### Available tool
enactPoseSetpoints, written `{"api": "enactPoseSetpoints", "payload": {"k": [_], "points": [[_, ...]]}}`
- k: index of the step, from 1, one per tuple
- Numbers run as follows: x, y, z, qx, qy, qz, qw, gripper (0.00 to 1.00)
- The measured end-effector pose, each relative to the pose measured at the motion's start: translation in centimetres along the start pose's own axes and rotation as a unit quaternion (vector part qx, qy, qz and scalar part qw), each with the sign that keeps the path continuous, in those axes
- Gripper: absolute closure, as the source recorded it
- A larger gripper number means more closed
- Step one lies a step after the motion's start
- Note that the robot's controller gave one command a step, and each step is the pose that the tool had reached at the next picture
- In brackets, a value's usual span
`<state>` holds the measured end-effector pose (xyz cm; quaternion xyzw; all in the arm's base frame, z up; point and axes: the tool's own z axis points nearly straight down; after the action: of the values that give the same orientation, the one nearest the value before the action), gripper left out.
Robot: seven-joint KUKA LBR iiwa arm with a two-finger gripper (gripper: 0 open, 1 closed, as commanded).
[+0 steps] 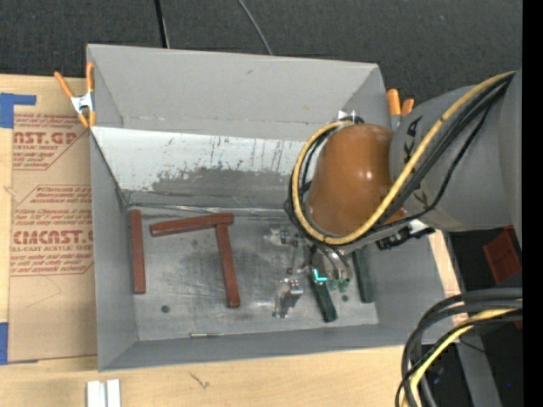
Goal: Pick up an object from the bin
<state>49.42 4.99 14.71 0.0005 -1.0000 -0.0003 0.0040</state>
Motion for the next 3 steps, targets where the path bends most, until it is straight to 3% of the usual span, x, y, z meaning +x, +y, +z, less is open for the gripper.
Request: {"api": "enactPoseSetpoints", "payload": {"k": [1, 2, 3], "points": [[-0.2, 0.0, -0.3, 0.000, -0.0037, 0.000, 1.0000, 0.00], [-2.3, 3.1, 2.7, 0.001, -0.0056, -0.168, 0.9857, 0.00], [-4.5, 7.0, 4.4, 0.000, -0.0046, -0.233, 0.9724, 0.00]]}}
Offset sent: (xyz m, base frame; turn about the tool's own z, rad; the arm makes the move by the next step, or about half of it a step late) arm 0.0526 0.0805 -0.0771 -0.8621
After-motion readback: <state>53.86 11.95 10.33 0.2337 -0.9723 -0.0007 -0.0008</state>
